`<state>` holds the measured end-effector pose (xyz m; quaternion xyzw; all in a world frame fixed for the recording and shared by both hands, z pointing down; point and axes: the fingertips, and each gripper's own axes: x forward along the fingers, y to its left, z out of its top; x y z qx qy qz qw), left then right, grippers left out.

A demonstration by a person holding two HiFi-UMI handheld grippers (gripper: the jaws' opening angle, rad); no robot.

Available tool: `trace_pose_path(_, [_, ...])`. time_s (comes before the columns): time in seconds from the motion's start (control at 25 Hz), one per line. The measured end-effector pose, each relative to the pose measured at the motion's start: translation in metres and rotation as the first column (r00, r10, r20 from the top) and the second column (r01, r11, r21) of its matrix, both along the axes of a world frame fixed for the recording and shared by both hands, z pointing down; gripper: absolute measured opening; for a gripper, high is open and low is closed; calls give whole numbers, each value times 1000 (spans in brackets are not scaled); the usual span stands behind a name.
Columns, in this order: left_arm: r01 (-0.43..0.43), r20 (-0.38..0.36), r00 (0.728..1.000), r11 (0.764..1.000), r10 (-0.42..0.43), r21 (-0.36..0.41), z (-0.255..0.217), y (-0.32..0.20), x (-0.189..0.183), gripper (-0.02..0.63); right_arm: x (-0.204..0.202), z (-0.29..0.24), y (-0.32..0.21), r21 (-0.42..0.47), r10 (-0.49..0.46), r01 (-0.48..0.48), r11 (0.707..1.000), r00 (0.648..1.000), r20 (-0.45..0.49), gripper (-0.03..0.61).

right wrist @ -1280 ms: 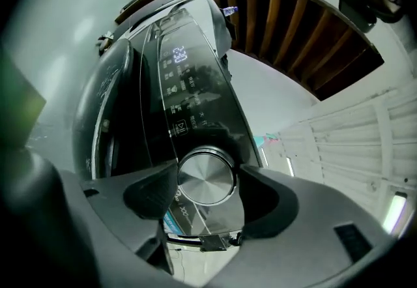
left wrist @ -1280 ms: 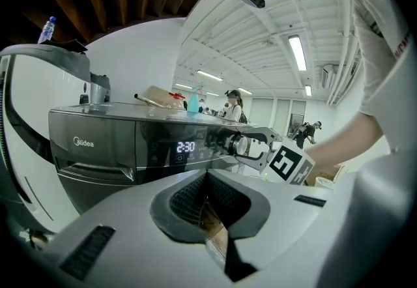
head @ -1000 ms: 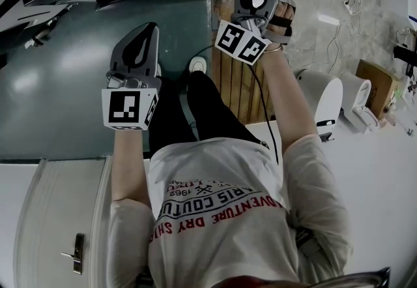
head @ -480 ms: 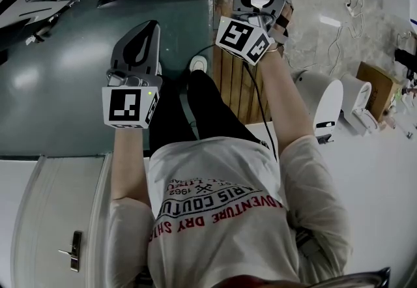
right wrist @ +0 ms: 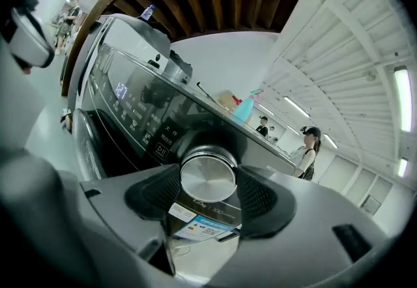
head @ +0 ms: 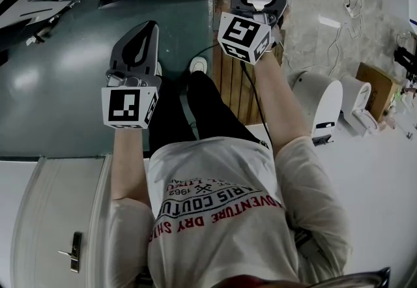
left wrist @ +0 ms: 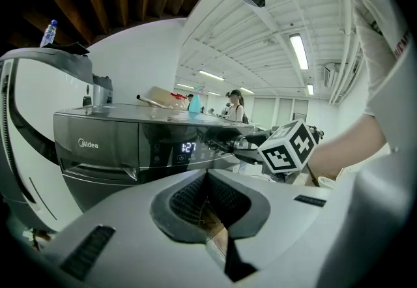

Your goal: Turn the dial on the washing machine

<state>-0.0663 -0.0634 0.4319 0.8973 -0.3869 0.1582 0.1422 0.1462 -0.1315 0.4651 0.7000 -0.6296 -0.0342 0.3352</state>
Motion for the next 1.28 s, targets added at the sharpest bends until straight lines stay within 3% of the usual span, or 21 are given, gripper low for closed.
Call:
trace_pose_path(0.16, [-3,-1,1000,1000,3,4,-2,0,1,15,2,0,0,-2,20,-20,1000,999,42,291])
trace_pose_path(0.4, [-6,6,1000,1000,6,4,-2,-1,-3,16,-4,1,1,5,-39,39,999,999,-1,320])
trace_pose_path(0.64, [-22,20,1000,999,21,38,-22,-3,-3,15,-13,-24,12,44,-64,62,997,996,60,348])
trace_pose_path(0.8, [-49,42,998,994,45,94,-53,-5,-5,15,-15,-60,29,64,-60,49,997,984,168,341])
trace_pose_path(0.92, [-61,52,997,989,55,136,-83,-7,-9,15,-21,-90,44,84,-70,52,995,971,228,263])
trace_pose_path(1.12, [-82,58,996,977,72,199,-126,-5,-17,16,-41,-143,71,150,-140,102,983,952,273,57])
trace_pose_path(1.28, [-99,62,994,966,87,238,-155,1,-25,15,-61,-179,90,191,-191,137,972,934,301,32])
